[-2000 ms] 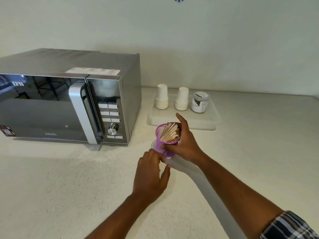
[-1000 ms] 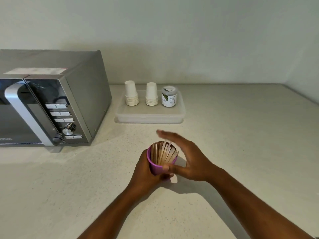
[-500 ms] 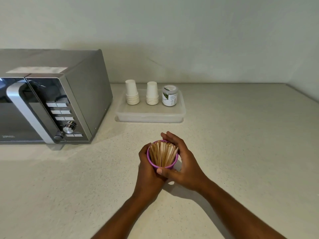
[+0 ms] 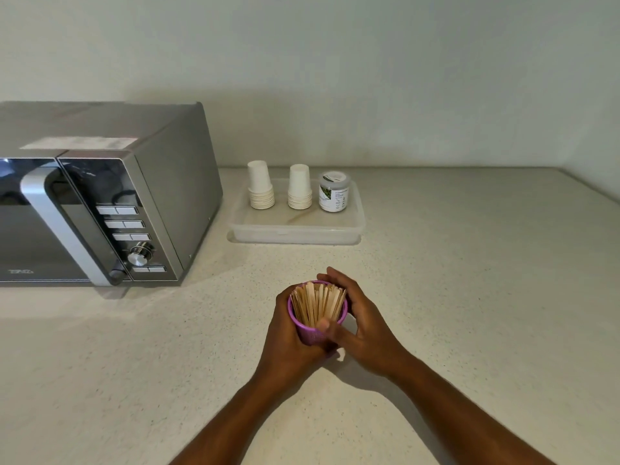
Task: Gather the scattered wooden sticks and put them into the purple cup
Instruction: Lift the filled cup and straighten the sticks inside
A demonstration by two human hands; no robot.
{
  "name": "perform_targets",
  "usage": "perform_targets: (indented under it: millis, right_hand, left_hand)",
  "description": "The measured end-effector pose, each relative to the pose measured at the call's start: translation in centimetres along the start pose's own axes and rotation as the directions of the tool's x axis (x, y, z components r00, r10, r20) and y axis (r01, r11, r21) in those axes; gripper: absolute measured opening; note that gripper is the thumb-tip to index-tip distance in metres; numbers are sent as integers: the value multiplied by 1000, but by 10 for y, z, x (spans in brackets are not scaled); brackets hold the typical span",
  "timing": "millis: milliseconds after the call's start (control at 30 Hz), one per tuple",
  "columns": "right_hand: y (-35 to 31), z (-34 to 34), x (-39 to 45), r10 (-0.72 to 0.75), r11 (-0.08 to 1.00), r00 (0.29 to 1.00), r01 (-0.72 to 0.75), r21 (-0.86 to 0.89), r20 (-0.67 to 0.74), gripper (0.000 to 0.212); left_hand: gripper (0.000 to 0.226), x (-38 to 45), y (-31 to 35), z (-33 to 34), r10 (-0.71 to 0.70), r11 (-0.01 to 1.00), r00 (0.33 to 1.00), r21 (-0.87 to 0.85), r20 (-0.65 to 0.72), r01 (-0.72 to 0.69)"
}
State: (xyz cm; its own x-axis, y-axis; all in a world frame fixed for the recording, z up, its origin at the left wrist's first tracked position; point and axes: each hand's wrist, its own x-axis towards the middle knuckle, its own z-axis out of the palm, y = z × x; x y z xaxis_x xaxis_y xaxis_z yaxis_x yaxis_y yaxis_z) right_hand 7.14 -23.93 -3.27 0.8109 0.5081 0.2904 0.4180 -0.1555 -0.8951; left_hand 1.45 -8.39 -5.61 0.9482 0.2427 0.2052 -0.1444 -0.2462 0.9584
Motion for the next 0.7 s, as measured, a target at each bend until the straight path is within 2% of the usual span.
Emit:
perform_targets:
  millis: [133,233,300,400,533,700]
  right_hand:
    - [-3,6,11,-21,999,998,24,-46,53,91]
    - [-5,5,23,-22,991,994,36,-131,105,98]
    - [-8,2,37,-9,994,999,15,-111,53,98]
    - [-10,-6,65,22,996,996,-29,-83,-85,75]
    - [-3,-17,121,-53,954,970,-21,-298,-237,26]
    - [12,-21,193,-116,804,967,-41,-593,-225,13]
  left_hand:
    - [84,8,1,-5,2,1000,999,28,38,-3]
    - [87,14,-1,-10,-3,1000,1000,20,20,2]
    - [93,20,-6,-15,-33,999,999,2,-7,33]
    - [95,25,-13,-24,-66,998,998,-15,15,66]
    - [91,35,-20,-30,-113,993,993,-36,37,115]
    - [81,54,-19,-38,-82,991,995,114,58,75]
